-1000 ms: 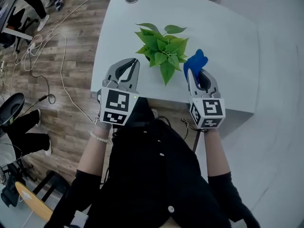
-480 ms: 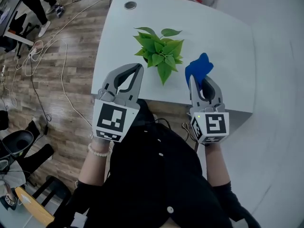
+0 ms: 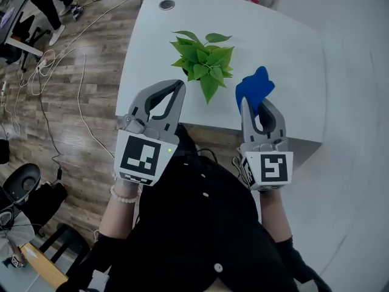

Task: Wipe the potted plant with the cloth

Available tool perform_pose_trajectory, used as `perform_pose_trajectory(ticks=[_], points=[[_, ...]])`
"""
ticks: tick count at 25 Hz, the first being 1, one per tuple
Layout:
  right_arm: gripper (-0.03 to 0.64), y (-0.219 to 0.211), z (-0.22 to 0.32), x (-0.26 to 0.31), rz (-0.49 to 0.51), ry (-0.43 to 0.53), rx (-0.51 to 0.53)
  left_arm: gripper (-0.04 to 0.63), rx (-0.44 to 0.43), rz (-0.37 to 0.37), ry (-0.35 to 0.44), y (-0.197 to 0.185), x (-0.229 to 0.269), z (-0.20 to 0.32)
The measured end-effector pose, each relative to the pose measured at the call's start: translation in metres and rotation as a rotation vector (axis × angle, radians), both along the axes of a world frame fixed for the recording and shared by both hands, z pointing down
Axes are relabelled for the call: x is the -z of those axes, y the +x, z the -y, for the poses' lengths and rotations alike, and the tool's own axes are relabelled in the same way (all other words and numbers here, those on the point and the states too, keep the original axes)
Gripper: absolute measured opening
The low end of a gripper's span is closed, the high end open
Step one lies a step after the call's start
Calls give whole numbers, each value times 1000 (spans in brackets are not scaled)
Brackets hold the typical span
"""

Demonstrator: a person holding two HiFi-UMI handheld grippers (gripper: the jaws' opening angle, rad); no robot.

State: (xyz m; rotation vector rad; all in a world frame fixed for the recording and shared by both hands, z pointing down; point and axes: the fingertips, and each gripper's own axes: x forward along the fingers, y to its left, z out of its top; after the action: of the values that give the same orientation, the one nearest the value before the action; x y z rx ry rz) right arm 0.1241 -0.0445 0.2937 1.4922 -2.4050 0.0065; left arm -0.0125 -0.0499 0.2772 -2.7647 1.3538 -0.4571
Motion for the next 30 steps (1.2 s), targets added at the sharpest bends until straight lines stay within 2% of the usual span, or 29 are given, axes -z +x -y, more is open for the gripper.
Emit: perform_pose_trajectory(ticks=[15,30], points=[[83,-5,-2,9,-28,21,40,14,-6,27,9,3,3,-1],[83,4,-7,12,-37,19,36,14,-26,23,-9,18,6,-2]])
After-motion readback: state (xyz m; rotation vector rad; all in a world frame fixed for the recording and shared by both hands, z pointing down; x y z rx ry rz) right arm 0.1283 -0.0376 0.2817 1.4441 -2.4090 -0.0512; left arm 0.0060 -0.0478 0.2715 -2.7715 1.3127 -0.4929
